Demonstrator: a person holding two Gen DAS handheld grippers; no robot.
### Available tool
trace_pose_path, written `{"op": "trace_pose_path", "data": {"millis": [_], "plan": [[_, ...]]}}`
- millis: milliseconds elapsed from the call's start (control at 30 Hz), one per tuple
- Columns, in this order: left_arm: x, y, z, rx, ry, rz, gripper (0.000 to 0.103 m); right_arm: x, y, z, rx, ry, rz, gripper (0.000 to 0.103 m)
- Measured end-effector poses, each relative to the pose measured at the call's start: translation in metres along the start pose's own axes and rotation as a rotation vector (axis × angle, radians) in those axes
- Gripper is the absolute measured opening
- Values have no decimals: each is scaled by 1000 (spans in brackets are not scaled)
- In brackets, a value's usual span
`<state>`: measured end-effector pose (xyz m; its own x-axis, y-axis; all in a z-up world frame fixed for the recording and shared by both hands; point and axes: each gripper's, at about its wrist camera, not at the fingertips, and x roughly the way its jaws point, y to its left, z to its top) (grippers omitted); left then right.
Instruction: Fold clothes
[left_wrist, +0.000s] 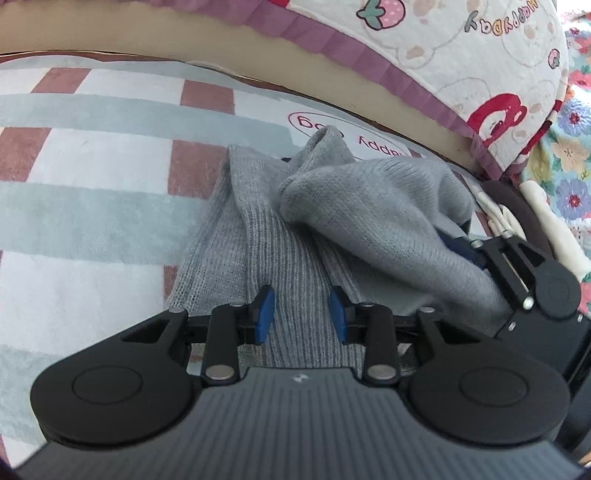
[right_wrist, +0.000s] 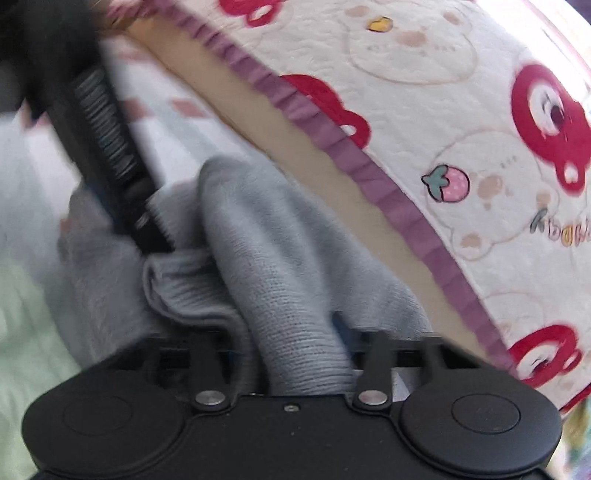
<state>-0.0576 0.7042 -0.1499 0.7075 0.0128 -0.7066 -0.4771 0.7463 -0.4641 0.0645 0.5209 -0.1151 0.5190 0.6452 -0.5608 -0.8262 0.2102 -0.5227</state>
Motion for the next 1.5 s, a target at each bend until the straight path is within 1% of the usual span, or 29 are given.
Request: {"op": "trace_pose_path", "data": {"millis": [67,100,133,167,233,333,367,400,467,500,533,567,600,633,667,700,767,833,900,933,1033,1167,1200,1267,1300,1367,1433,1467,1500], "plan": [[-6,0,3,22,-23,17,34,-9,-36,-1,302,-21,74,29],[-10,-1,5,37,-39,31,38,-18,-54,-7,450,-46,89,27],[-13,-1,7,55,-61,51,42,-28,-69,-15,566,-73,79,27],[-16,-1,9,71,-81,68,47,-40,-79,-23,644,-97,52,27],[-17,0,13,88,-98,74,49,-64,-92,-37,730,-128,-5,27],[-3,2,22,112,-86,55,62,-86,-97,-51,748,-154,-48,26],[7,2,26,129,-70,55,66,-91,-97,-54,749,-160,-56,26],[16,2,29,146,-55,54,68,-92,-100,-58,766,-164,-52,26],[40,4,36,144,-5,63,68,-92,-105,-64,790,-168,-35,26],[50,6,39,128,9,60,62,-90,-107,-66,785,-173,-28,26],[54,7,40,109,1,39,53,-88,-110,-69,784,-179,-21,26],[56,3,41,121,-5,20,23,-88,-112,-73,807,-192,-10,26],[55,-7,43,186,-4,32,16,-88,-119,-80,866,-210,16,26],[52,-20,44,280,-12,61,13,-87,-126,-88,936,-230,47,26],[47,-32,46,349,-29,72,9,-85,-135,-100,1045,-253,87,26],[40,-42,47,393,-51,66,9,-86,-141,-111,1134,-278,111,26],[27,-58,54,420,-94,14,9,-89,-151,-132,1303,-329,152,26],[27,-73,62,469,-119,-4,9,-98,-149,-147,1380,-373,125,26],[30,-87,71,523,-139,-10,8,-103,-141,-161,1423,-384,84,26],[36,-92,75,535,-141,-5,8,-106,-137,-166,1435,-382,62,27],[71,-95,87,525,-118,32,6,-110,-128,-159,1388,-324,-7,27],[110,-87,81,521,-50,97,6,-113,-127,-139,1355,-313,-19,27],[114,-83,80,509,-42,97,6,-113,-127,-131,1336,-326,-12,27],[111,-76,78,460,-46,60,6,-112,-127,-113,1294,-354,1,27],[108,-73,79,452,-47,54,6,-111,-125,-100,1248,-372,0,27],[102,-67,84,420,-10,43,6,-100,-115,-74,1150,-382,21,27],[96,-59,88,374,36,34,9,-81,-96,-47,1001,-319,39,27],[94,-56,89,354,59,46,11,-70,-83,-39,918,-273,48,27],[91,-52,89,334,81,57,17,-59,-71,-35,855,-220,56,27]]}}
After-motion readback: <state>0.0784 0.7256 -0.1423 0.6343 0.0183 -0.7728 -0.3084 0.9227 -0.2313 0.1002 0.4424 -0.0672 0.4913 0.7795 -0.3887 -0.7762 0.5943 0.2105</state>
